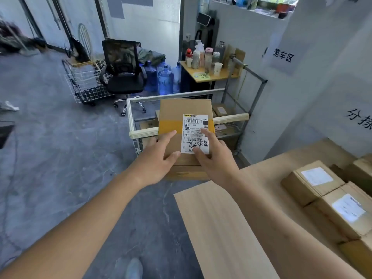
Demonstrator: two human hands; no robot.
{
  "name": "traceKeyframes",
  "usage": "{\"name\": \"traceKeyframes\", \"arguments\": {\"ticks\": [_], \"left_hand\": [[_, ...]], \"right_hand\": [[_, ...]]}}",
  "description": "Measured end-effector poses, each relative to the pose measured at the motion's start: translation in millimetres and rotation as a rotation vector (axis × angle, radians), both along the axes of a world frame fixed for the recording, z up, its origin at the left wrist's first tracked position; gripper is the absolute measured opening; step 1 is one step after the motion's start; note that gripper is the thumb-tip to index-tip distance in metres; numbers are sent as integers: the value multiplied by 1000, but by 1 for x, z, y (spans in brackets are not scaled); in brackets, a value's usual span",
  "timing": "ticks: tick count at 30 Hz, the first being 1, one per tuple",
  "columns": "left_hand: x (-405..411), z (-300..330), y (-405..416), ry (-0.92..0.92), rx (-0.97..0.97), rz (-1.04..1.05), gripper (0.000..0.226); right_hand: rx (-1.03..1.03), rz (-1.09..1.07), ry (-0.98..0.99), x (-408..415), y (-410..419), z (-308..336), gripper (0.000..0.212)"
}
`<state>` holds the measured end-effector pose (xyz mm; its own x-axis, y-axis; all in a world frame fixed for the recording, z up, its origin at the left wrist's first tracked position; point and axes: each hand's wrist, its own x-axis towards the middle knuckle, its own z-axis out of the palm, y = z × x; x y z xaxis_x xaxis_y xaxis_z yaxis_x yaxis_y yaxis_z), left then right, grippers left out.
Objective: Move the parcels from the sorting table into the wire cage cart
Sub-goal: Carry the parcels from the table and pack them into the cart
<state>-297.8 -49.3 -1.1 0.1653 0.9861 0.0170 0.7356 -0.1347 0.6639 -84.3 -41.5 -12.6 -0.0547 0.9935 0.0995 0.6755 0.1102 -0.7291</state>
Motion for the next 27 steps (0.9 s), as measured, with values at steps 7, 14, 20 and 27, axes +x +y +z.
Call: {"name": "traceKeyframes", "arguments": {"ticks": [7,14,20,27], "left_hand": [[-80,-18,114,9,-38,25,65],[-162,-34,218,35,-96,-2,64],[-202,-50,294,2,-135,12,63],[-219,-74,391,3,-193,43,63]], "right_hand": [[4,22,-23,-80,119,-18,62],[-45,16,-7,-160,219,-38,63],[-92,26,-29,-200,297,-55,61],[-123,55,-43,-216,397,-77,64]]}}
